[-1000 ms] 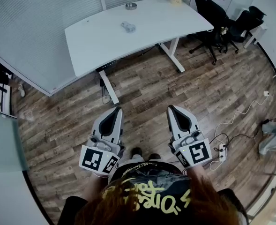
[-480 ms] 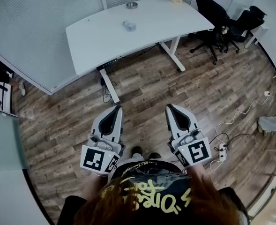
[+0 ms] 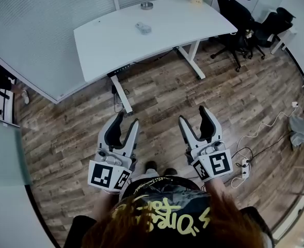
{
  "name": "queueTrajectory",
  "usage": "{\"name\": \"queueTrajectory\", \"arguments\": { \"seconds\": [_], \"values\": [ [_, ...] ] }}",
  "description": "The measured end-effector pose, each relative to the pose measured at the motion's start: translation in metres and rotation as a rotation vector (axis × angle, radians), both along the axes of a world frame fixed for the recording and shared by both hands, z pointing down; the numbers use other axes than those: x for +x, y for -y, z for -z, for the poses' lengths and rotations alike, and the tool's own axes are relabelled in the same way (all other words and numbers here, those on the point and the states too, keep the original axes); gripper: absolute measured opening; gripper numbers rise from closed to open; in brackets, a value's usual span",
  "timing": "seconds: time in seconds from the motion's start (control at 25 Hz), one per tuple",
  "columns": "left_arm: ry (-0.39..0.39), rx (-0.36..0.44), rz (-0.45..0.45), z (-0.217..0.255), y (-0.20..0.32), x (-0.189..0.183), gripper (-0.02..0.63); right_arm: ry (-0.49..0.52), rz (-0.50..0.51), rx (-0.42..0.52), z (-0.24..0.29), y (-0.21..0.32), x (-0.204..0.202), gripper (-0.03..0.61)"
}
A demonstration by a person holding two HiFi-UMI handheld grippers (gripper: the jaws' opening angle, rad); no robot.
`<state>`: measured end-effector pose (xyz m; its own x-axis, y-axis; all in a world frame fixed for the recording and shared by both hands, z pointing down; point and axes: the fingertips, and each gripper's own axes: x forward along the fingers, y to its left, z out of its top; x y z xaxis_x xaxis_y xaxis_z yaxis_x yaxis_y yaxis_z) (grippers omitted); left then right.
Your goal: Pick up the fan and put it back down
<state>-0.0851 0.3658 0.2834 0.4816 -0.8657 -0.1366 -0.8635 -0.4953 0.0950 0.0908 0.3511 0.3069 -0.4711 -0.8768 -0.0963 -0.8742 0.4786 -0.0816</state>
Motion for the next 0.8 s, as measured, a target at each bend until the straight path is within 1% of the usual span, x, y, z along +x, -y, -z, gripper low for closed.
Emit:
{"name": "queueTrajectory", "arguments": {
  "seconds": [0.08,0.12,0.2,0.24,0.52,0.8],
  "values": [
    [-0.017,0.007,0.026,0.003,0.004,-0.006,0.275,-0.012,-0.005,0.033,0.006,0.001,0.002,0.302],
    [-0.019,0.008,0.033,0.004,0.005,-0.008,0.318,-0.016,-0.003,0.041,0.007,0.001,0.001,0.305],
    [-0.012,0.007,0.039,0.004,0.008,-0.007,0.377,-0.016,0.007,0.042,0.007,0.002,-0.001,0.31],
    [-0.007,0.007,0.039,0.004,0.009,-0.006,0.391,-0.015,0.012,0.039,0.006,0.002,-0.002,0.31],
    [0.016,-0.008,0.005,-0.002,0.012,0.002,0.397,-0.006,0.016,0.03,0.004,0.007,-0.004,0.31],
    [0.006,-0.015,0.014,-0.002,0.016,-0.006,0.397,-0.015,0.03,0.017,0.003,0.012,-0.011,0.31]
  ]
}}
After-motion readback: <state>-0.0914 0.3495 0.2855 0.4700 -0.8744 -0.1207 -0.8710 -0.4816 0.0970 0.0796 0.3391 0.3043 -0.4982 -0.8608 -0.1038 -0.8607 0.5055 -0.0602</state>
